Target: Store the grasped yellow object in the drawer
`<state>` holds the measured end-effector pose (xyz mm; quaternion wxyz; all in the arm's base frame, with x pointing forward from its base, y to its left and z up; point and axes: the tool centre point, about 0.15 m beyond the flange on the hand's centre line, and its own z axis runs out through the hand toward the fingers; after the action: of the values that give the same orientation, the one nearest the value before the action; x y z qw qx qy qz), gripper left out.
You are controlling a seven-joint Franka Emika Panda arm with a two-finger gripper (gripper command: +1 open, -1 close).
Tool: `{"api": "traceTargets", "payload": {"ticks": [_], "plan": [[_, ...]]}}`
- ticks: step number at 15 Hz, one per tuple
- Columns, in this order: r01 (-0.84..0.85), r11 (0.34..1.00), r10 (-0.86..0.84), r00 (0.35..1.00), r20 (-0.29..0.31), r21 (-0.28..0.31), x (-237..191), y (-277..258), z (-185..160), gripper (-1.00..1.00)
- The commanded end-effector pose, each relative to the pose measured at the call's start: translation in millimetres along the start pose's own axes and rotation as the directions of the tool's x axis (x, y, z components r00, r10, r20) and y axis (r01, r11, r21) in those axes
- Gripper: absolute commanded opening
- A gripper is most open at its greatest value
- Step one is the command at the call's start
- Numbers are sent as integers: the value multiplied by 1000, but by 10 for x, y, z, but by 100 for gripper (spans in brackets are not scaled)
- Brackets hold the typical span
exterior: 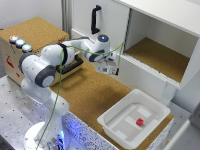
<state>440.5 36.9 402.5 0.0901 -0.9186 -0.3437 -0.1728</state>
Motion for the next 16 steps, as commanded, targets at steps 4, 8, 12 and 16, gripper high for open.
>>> {"api": "traceTargets", "payload": {"ticks": [4, 8, 12, 16], "plan": [[344, 881, -382, 922, 59, 324, 722, -975, 5, -100], [493, 774, -560, 826, 66, 398, 866, -1576, 152, -100], [653, 603, -762, 641, 90, 457, 876, -2266, 353, -100], [708, 511, -849, 505, 156, 488, 719, -2625, 646, -100]]}}
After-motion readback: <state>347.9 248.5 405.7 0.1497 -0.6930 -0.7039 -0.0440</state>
